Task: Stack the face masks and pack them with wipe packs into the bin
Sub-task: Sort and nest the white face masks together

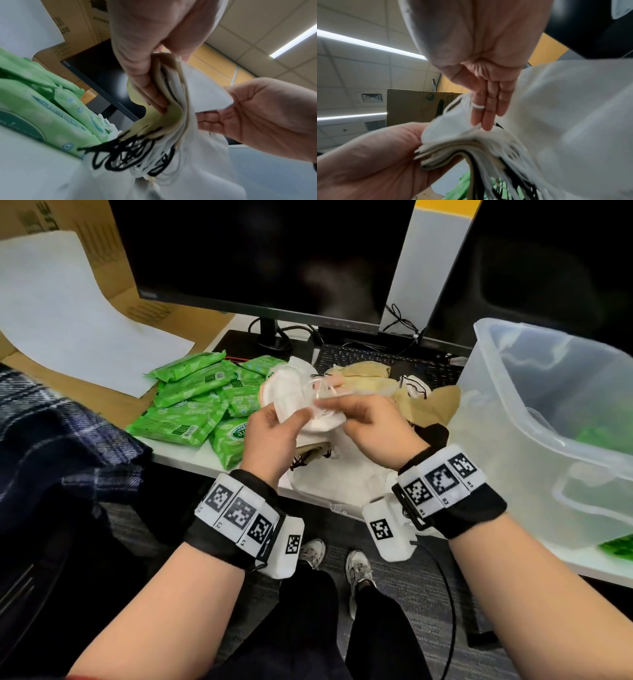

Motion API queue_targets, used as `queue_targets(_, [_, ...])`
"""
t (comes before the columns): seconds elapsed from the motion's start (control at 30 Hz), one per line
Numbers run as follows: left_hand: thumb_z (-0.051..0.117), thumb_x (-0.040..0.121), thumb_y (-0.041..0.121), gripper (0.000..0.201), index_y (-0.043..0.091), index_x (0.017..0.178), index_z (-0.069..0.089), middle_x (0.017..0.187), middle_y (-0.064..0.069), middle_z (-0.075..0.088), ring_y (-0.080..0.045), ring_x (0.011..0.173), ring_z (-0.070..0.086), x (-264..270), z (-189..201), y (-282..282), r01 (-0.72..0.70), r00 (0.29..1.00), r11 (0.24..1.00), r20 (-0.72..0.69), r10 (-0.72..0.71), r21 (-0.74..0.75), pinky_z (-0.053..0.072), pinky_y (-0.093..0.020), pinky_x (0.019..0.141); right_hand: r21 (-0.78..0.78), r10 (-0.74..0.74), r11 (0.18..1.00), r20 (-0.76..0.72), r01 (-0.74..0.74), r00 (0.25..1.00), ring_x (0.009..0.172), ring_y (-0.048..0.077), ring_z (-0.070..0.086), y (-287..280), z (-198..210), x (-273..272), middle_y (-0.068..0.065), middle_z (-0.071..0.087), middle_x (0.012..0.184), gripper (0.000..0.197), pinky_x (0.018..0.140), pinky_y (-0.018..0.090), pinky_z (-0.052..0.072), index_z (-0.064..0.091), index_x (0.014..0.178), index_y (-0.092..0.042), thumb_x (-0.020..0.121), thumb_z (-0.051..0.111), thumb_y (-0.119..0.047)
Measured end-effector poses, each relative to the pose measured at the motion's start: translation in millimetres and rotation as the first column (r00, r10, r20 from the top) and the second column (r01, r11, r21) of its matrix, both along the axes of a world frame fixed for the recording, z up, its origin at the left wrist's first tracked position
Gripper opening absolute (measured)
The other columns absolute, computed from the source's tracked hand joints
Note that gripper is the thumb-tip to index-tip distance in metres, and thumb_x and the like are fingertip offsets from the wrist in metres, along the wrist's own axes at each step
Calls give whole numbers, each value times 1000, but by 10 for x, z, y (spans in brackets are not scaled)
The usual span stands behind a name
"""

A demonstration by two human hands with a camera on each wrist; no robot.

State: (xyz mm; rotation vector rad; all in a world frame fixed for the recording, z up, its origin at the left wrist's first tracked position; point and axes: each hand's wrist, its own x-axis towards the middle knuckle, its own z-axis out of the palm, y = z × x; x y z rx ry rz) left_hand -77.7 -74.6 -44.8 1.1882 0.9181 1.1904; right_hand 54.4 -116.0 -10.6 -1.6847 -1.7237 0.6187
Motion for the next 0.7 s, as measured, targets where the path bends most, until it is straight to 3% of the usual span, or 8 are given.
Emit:
queue_targets(0.03, [57, 85, 1, 12, 10, 89, 64, 82, -1, 66, -17, 75, 64, -5, -21, 12, 0, 1000, 1000, -20, 0, -14, 53, -27, 68, 9, -5, 1000, -34, 5, 999, 92, 26, 63, 8, -6, 14, 15, 70, 95, 56, 90, 40, 49, 58, 119, -29, 72, 39, -6])
queue_targets(0.1, [48, 87, -8, 22, 8, 94, 60, 80, -1, 63, -16, 72, 60, -22, -56, 36, 8, 998, 1000, -69, -9, -15, 53, -22, 56, 4, -41, 999, -89, 42, 995, 76, 32, 60, 26, -29, 75, 18, 65, 74, 55, 82, 43, 49, 45, 121, -32, 74, 38, -6])
queue_targets(0.23, [51, 87, -7, 28, 18, 100, 58, 93, -1, 64, -24, 94, 62, -50, -95, 77, -21, 989, 999, -143, 26, 38, 50, -37, 87, -45, -225, 974, -180, 220, 958, 77, 24, 67, 114, -88, 227, 0, 65, 65, 50, 89, 46, 50, 29, 139, -18, 91, 42, -12])
queue_targets(0.3, [52, 86, -6, 32, 19, 105, 56, 97, 1, 63, -24, 99, 60, -53, -91, 82, -25, 989, 998, -147, 33, 51, 48, -38, 92, -149, -301, 948, -117, 283, 946, 71, 20, 66, 175, -148, 319, 2, 65, 64, 47, 89, 47, 51, 34, 138, -9, 94, 46, -17])
queue_targets(0.4, [56, 83, -4, 44, 16, 122, 55, 108, 1, 61, -22, 108, 57, -76, -100, 108, -27, 971, 994, -234, 53, 110, 45, -40, 98, -323, -318, 887, 86, 329, 944, 59, 18, 59, 205, -172, 386, 6, 62, 62, 35, 80, 39, 54, 54, 119, 2, 91, 55, -17])
queue_targets(0.5, [62, 75, 0, 65, 23, 133, 46, 134, 2, 51, -17, 126, 47, -112, -113, 123, -39, 978, 992, -197, 62, 119, 38, -43, 107, -424, -182, 848, 333, 319, 925, 74, 20, 58, 191, -146, 354, 6, 64, 86, 43, 67, 30, 47, 60, 113, -2, 81, 69, -29])
queue_targets(0.6, [64, 71, 2, 82, 37, 139, 34, 140, 5, 44, -17, 128, 44, -160, -127, 130, -84, 979, 988, -173, 106, 132, 39, -46, 106, -482, -21, 825, 494, 294, 869, 112, 23, 51, 197, -149, 316, 6, 54, 127, 66, 79, 24, 38, 50, 128, -14, 72, 76, -36])
queue_targets(0.7, [66, 71, 4, 90, 45, 140, 25, 131, 11, 45, -19, 121, 50, -212, -119, 134, -125, 974, 979, -170, 152, 162, 44, -48, 100, -550, 84, 781, 563, 296, 822, 123, 25, 44, 241, -174, 290, 6, 45, 136, 79, 89, 28, 39, 41, 135, -17, 69, 78, -39])
